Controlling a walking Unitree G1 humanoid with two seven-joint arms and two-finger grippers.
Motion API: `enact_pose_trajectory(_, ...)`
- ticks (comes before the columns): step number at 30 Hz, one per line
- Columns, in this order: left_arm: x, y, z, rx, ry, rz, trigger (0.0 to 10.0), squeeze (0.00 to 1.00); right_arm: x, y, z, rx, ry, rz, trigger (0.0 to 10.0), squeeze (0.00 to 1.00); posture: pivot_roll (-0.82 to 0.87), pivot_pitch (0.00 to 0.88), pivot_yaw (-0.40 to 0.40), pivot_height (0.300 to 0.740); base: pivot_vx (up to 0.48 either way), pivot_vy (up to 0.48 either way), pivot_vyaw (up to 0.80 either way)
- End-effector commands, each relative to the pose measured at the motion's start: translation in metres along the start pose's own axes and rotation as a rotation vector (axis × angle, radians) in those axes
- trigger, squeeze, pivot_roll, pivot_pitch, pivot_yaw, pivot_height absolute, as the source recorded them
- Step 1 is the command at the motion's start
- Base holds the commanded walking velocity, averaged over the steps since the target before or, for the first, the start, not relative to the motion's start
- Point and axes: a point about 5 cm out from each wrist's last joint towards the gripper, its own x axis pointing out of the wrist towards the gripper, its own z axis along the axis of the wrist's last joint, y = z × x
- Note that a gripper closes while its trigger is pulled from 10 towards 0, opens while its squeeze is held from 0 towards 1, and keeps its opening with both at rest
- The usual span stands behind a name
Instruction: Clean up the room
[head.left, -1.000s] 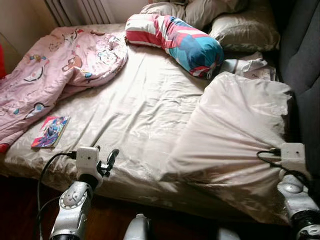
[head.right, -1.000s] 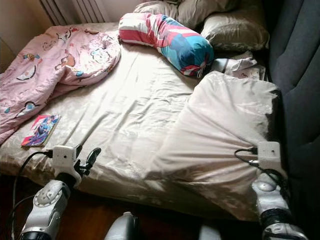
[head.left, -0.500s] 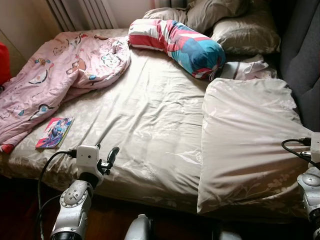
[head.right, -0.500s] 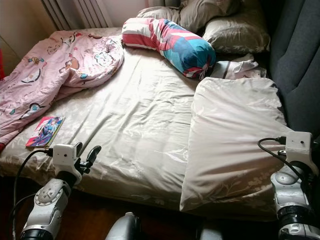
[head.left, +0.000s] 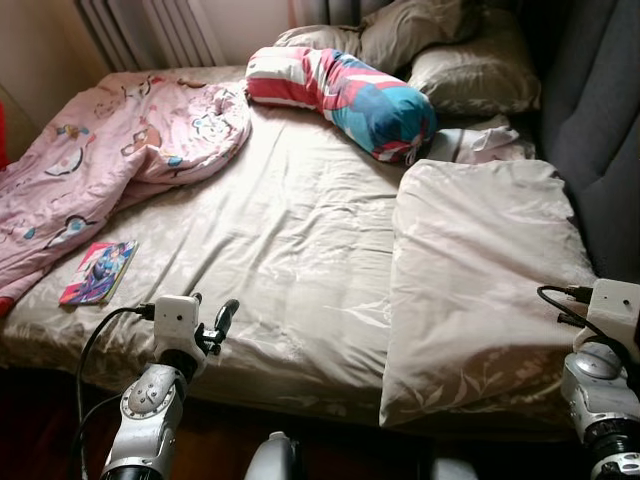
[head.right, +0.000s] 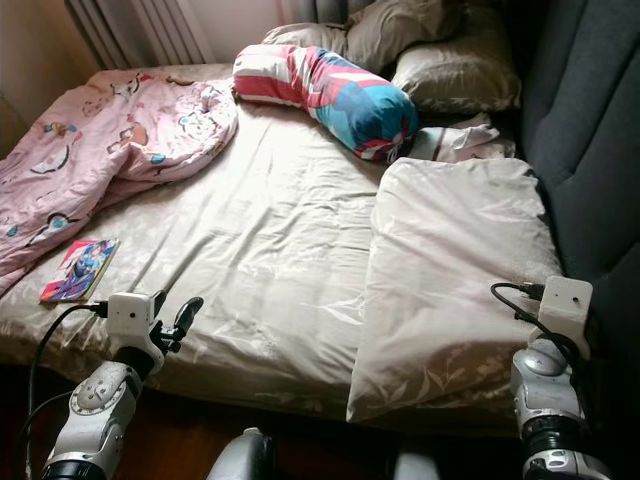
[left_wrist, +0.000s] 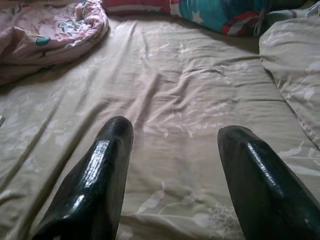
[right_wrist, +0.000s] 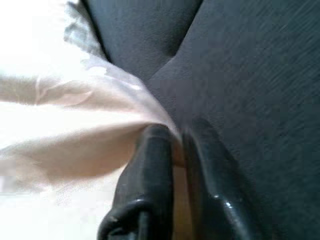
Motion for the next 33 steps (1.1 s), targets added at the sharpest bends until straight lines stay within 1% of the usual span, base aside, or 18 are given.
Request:
enact_pose_trajectory(1,-0.004,0.006,-0.004,0.0,0.019,0.017,10.0,0.0,-0.002,0.003,0.0,0.029,-0.016,0.011,10.0,1.0,-0.08,0.083,0.114,0.661,0.0,0.0,0.0)
enact_pose_trajectory(3,-0.004,0.006,-0.005,-0.002,0.019,0.017,10.0,0.0,-0.004,0.008,0.01,0.048,-0.089,0.046,10.0,1.0,-0.08,0.082,0.11,0.661,0.0,0.0,0.0)
enact_pose_trajectory(4,-0.003,0.005,-0.005,-0.003,0.018,0.017,10.0,0.0,-0.008,0.013,0.019,0.062,-0.164,0.081,10.0,1.0,-0.08,0.081,0.108,0.661,0.0,0.0,0.0)
enact_pose_trajectory(5,-0.003,0.005,-0.005,-0.003,0.018,0.017,10.0,0.0,-0.008,0.013,0.019,0.062,-0.164,0.081,10.0,1.0,-0.08,0.081,0.108,0.661,0.0,0.0,0.0)
enact_pose_trajectory(6,-0.004,0.005,-0.005,-0.005,0.018,0.018,10.0,0.0,-0.01,0.016,0.023,0.069,-0.206,0.104,10.0,1.0,-0.08,0.081,0.107,0.661,0.0,0.0,0.0)
enact_pose_trajectory(7,-0.004,0.004,-0.006,-0.008,0.016,0.02,10.0,0.0,-0.018,0.023,0.031,0.105,-0.284,0.174,10.0,1.0,-0.08,0.079,0.103,0.661,0.0,0.0,0.0)
enact_pose_trajectory(9,-0.004,0.004,-0.006,-0.008,0.016,0.021,10.0,0.0,-0.021,0.026,0.032,0.121,-0.307,0.203,10.0,1.0,-0.09,0.078,0.1,0.661,0.0,0.0,0.0)
enact_pose_trajectory(10,-0.004,0.004,-0.007,-0.01,0.016,0.023,10.0,0.0,-0.026,0.032,0.032,0.147,-0.323,0.266,10.0,0.62,-0.09,0.073,0.095,0.661,0.0,0.0,0.0)
enact_pose_trajectory(11,-0.004,0.004,-0.007,-0.01,0.016,0.023,10.0,0.0,-0.026,0.032,0.032,0.147,-0.323,0.266,10.0,0.62,-0.09,0.073,0.095,0.661,0.0,0.0,0.0)
enact_pose_trajectory(12,-0.004,0.003,-0.009,-0.015,0.018,0.033,10.0,0.0,-0.037,0.047,0.023,0.201,-0.301,0.404,10.0,0.0,-0.09,0.067,0.088,0.661,0.0,0.0,0.0)
enact_pose_trajectory(15,-0.004,0.003,-0.012,-0.026,0.024,0.052,10.0,0.0,-0.05,0.062,0.01,0.217,-0.268,0.527,10.0,0.0,-0.09,0.061,0.081,0.661,0.0,0.0,0.0)
enact_pose_trajectory(19,-0.005,0.004,-0.018,-0.058,0.034,0.093,10.0,0.0,-0.061,0.071,-0.005,0.227,-0.248,0.607,10.0,0.0,-0.09,0.043,0.069,0.666,0.0,0.0,0.0)
enact_pose_trajectory(25,-0.011,0.006,-0.034,-0.086,0.09,0.129,10.0,0.0,-0.066,0.084,-0.022,0.178,-0.155,0.74,10.0,0.0,-0.1,0.001,0.045,0.701,0.0,0.0,0.0)
enact_pose_trajectory(27,-0.018,0.006,-0.049,-0.094,0.156,0.151,10.0,0.0,-0.067,0.088,-0.039,0.134,-0.076,0.784,10.0,0.0,-0.09,0.0,0.042,0.721,0.0,0.0,0.0)
enact_pose_trajectory(28,-0.018,0.006,-0.049,-0.094,0.156,0.151,10.0,0.0,-0.067,0.088,-0.039,0.134,-0.076,0.784,10.0,0.0,-0.09,0.0,0.042,0.721,0.0,0.0,0.0)
enact_pose_trajectory(30,-0.028,0.009,-0.067,-0.132,0.241,0.193,10.0,0.0,-0.071,0.09,-0.054,0.092,0.006,0.798,10.0,0.0,-0.08,0.0,0.031,0.736,0.0,0.0,0.0)
enact_pose_trajectory(31,-0.03,0.009,-0.071,-0.137,0.266,0.201,10.0,0.0,-0.072,0.091,-0.058,0.085,0.022,0.803,10.0,0.0,-0.08,0.0,0.031,0.74,0.0,0.0,0.0)
enact_pose_trajectory(33,-0.042,0.01,-0.088,-0.126,0.377,0.207,10.0,0.0,-0.076,0.092,-0.069,0.075,0.075,0.807,10.0,0.0,-0.07,0.0,0.029,0.74,0.0,0.0,0.0)
